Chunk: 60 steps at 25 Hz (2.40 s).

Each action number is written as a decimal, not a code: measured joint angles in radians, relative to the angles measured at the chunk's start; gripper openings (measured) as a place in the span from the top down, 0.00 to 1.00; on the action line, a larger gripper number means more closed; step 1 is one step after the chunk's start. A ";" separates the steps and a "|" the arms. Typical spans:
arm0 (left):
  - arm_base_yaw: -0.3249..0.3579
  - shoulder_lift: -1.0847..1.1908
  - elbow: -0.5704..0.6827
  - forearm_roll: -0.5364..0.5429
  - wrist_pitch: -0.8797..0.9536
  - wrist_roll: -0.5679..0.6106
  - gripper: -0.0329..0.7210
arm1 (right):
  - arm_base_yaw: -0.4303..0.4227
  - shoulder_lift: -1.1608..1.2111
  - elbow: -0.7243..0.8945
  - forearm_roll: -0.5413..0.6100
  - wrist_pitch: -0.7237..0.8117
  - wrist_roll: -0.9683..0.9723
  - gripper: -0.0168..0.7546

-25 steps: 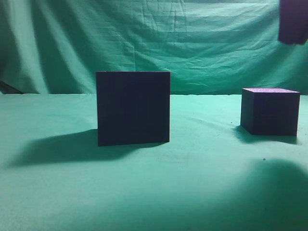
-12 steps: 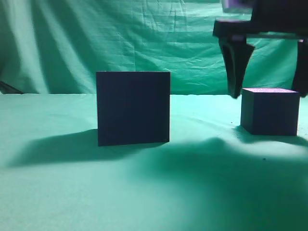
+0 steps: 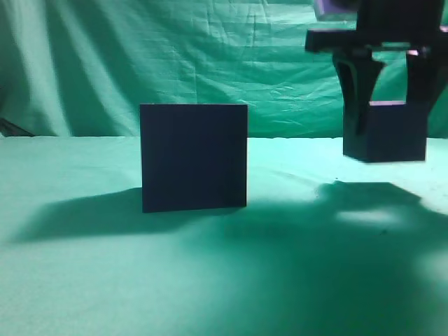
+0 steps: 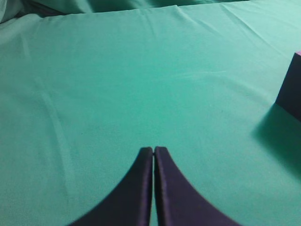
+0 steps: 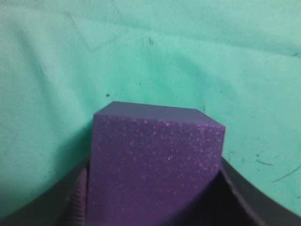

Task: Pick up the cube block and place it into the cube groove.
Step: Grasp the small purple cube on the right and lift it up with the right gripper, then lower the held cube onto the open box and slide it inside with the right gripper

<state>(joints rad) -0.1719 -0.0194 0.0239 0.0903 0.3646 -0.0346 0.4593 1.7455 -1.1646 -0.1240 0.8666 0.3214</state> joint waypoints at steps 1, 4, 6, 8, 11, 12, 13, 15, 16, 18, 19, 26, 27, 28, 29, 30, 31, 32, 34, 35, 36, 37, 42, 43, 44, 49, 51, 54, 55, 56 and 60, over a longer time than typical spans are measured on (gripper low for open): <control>0.000 0.000 0.000 0.000 0.000 0.000 0.96 | 0.000 0.000 -0.028 0.000 0.032 0.000 0.40; 0.000 0.000 0.000 0.000 0.000 0.000 0.96 | 0.017 -0.018 -0.119 0.003 0.106 -0.002 0.40; 0.000 0.000 0.000 0.000 0.000 0.000 0.96 | 0.053 -0.051 -0.171 0.004 0.133 -0.004 0.40; 0.000 0.000 0.000 0.000 0.000 0.000 0.96 | 0.118 -0.088 -0.207 0.013 0.144 -0.006 0.40; 0.000 0.000 0.000 0.000 0.000 0.000 0.96 | 0.189 -0.112 -0.229 0.037 0.145 -0.008 0.40; 0.000 0.000 0.000 0.000 0.000 0.000 0.96 | 0.264 -0.115 -0.232 0.074 0.147 -0.006 0.40; 0.000 0.000 0.000 0.000 0.000 0.000 0.96 | 0.291 -0.109 -0.232 0.086 0.147 -0.006 0.40; 0.000 0.000 0.000 0.000 0.000 0.000 0.96 | 0.341 -0.097 -0.232 0.098 0.134 -0.004 0.40; 0.000 0.000 0.000 0.000 0.000 0.000 0.96 | 0.359 -0.090 -0.232 0.100 0.114 0.001 0.40; 0.000 0.000 0.000 0.000 0.000 0.000 0.96 | 0.382 -0.068 -0.236 0.102 0.082 0.014 0.40; 0.000 0.000 0.000 0.000 0.000 0.000 0.96 | 0.391 -0.060 -0.237 0.102 0.068 0.019 0.40; 0.000 0.000 0.000 0.000 0.000 0.000 0.96 | 0.398 0.010 -0.240 0.091 0.025 0.086 0.40; 0.000 0.000 0.000 0.000 0.000 0.000 0.96 | 0.398 0.017 -0.240 0.085 0.025 0.095 0.40; 0.000 0.000 0.000 0.000 0.000 0.000 0.96 | 0.398 0.020 -0.240 0.079 0.025 0.102 0.40; 0.000 0.000 0.000 0.000 0.000 0.000 0.96 | 0.398 0.025 -0.240 0.072 0.025 0.107 0.40; 0.000 0.000 0.000 0.000 0.000 0.000 0.96 | 0.398 0.029 -0.240 0.064 0.025 0.112 0.40; 0.000 0.000 0.000 0.000 0.000 0.000 0.96 | 0.398 0.031 -0.240 0.059 0.025 0.115 0.40; 0.000 0.000 0.000 0.000 0.000 0.000 0.96 | 0.398 0.031 -0.240 0.055 0.027 0.119 0.40; 0.000 0.000 0.000 0.000 0.000 0.000 0.96 | 0.398 0.031 -0.240 0.047 0.037 0.124 0.40; 0.000 0.000 0.000 0.000 0.000 0.000 0.96 | 0.398 0.031 -0.240 0.043 0.044 0.128 0.40; 0.000 0.000 0.000 0.000 0.000 0.000 0.96 | 0.398 0.033 -0.240 0.041 0.056 0.130 0.40; 0.000 0.000 0.000 0.000 0.000 0.000 0.96 | 0.398 0.035 -0.240 0.040 0.063 0.132 0.40; 0.000 0.000 0.000 0.000 0.000 0.000 0.96 | 0.398 0.039 -0.240 0.039 0.085 0.141 0.40; 0.000 0.000 0.000 0.000 0.000 0.000 0.96 | 0.398 0.039 -0.240 0.037 0.085 0.141 0.40; 0.000 0.000 0.000 0.000 0.000 0.000 0.96 | 0.398 0.039 -0.240 0.035 0.087 0.143 0.40; 0.000 0.000 0.000 0.000 0.000 0.000 0.96 | 0.398 0.078 -0.240 0.027 0.092 0.143 0.40; 0.000 0.000 0.000 0.000 0.000 0.000 0.96 | 0.398 0.084 -0.245 0.017 0.095 0.138 0.40; 0.000 0.000 0.000 0.000 0.000 0.000 0.96 | 0.398 0.088 -0.248 0.011 0.094 0.125 0.40; 0.000 0.000 0.000 0.000 0.000 0.000 0.96 | 0.398 0.088 -0.248 0.011 0.094 0.118 0.40; 0.000 0.000 0.000 0.000 0.000 0.000 0.96 | 0.398 0.088 -0.252 0.011 0.094 0.116 0.29; 0.000 0.000 0.000 0.000 0.000 0.000 0.96 | 0.398 0.097 -0.314 0.011 0.138 0.106 0.14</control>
<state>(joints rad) -0.1719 -0.0194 0.0239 0.0903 0.3646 -0.0346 0.8569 1.8426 -1.4791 -0.1134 1.0050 0.4273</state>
